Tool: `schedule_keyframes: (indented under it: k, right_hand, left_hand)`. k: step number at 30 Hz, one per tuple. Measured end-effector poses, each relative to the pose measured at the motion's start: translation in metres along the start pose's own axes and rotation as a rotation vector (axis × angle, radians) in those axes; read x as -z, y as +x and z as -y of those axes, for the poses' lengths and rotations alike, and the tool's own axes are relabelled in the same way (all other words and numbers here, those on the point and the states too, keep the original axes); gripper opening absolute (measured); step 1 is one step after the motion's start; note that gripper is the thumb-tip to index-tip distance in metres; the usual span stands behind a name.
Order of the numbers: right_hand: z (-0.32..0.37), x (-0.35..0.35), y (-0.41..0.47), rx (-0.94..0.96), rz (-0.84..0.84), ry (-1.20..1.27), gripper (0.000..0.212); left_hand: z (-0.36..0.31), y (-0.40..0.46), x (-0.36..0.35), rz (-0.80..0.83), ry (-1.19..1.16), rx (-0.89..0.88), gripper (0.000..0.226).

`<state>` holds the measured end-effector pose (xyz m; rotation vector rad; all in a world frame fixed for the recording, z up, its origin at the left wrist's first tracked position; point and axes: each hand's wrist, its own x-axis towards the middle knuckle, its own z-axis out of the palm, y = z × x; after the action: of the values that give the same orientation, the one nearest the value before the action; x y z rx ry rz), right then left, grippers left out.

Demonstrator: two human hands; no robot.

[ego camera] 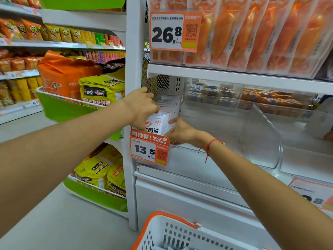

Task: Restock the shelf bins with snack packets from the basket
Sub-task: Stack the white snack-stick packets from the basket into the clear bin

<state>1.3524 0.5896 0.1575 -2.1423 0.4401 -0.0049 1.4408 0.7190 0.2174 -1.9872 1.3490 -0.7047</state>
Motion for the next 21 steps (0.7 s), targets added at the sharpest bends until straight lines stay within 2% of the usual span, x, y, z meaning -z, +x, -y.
schedule_keyframes:
  k: [3,5,10,15,18,21]
  right_hand:
    - [0.003,-0.004,0.002,0.03,0.034,-0.008,0.075]
    - [0.004,-0.003,0.0,0.036,0.052,0.004,0.073]
    - [0.0,-0.004,0.002,-0.031,0.046,0.063,0.064]
    - [0.005,0.001,-0.002,-0.113,0.097,0.119,0.052]
    - [0.007,0.007,-0.013,-0.122,0.134,0.124,0.056]
    - [0.008,0.01,-0.028,-0.071,0.069,0.078,0.055]
  left_hand:
    - [0.0,-0.001,0.0,-0.024,-0.001,0.037,0.092]
    - [-0.002,0.0,0.0,0.023,-0.004,0.059,0.097]
    - [-0.001,0.008,-0.006,0.107,-0.052,0.028,0.069]
    - [-0.005,0.007,0.0,0.131,-0.045,0.039,0.068]
    - [-0.006,0.001,0.009,0.135,-0.116,0.051,0.07]
    - [-0.007,-0.011,0.023,0.103,-0.2,0.11,0.063]
